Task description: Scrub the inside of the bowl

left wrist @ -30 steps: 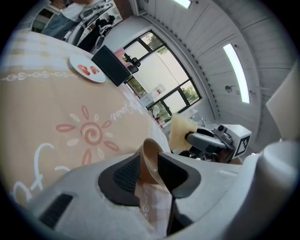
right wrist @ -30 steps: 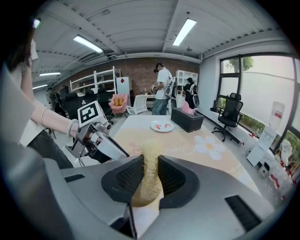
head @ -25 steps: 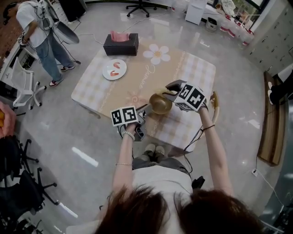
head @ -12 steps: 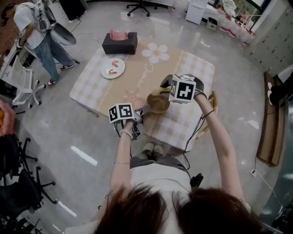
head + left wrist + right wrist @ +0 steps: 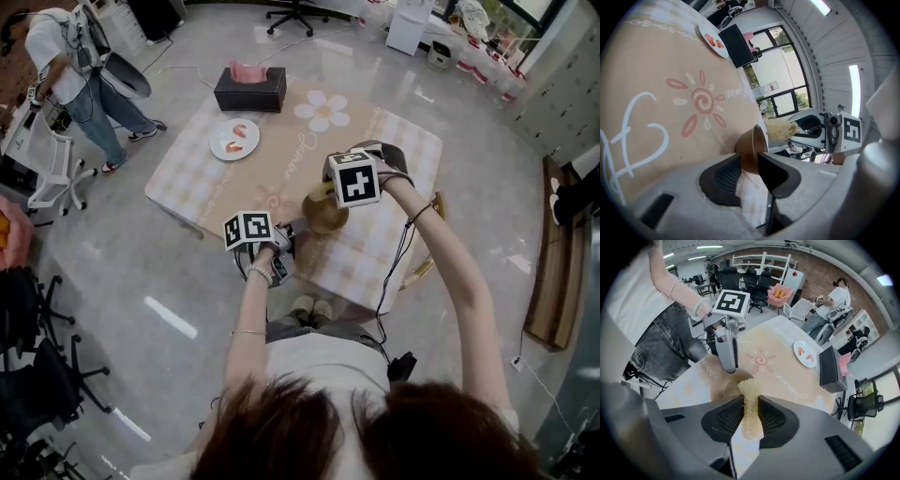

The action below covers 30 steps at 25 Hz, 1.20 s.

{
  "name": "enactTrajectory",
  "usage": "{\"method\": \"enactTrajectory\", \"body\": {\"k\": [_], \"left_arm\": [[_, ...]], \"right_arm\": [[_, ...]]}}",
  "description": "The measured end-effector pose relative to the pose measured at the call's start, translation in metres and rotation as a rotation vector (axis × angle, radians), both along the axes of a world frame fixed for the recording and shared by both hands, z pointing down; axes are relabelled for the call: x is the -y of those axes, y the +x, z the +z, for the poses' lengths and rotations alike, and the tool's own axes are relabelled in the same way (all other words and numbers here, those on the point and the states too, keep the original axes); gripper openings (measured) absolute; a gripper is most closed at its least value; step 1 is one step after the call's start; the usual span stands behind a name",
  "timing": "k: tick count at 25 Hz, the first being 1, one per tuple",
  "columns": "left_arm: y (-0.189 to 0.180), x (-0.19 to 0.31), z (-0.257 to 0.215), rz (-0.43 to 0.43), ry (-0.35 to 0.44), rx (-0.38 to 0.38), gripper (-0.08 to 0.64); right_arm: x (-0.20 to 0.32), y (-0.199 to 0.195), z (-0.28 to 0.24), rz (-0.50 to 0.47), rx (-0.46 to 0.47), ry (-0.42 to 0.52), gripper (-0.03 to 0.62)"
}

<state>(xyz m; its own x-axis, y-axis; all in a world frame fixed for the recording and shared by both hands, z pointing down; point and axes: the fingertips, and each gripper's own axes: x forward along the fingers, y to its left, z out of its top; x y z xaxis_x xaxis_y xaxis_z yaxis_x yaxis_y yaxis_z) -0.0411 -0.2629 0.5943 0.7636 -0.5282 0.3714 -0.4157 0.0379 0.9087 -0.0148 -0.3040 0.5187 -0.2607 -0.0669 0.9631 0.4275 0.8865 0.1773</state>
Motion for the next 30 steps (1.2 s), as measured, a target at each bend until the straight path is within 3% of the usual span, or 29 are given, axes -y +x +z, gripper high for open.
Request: {"method": "enactTrajectory", "body": {"k": [8,16,30], "left_arm": [[0.003,-0.001,0.002,-0.008,-0.032,-0.022,0.109],[0.004,-0.001,0.004,-0.025,-0.053,-0.052,0.109],[0.003,0.0,0.005,-0.04,-0.062,-0.086,0.109]], "right_arm": [[-0.003,-0.005,0.009,-0.138,-0.137,0.041,0.084],[-0.006,-0.006,0.024,-0.217,-0.251,0.079,0.084],[-0.003,-0.002,0.033,-0.216,-0.316,0.107,0.084]]}}
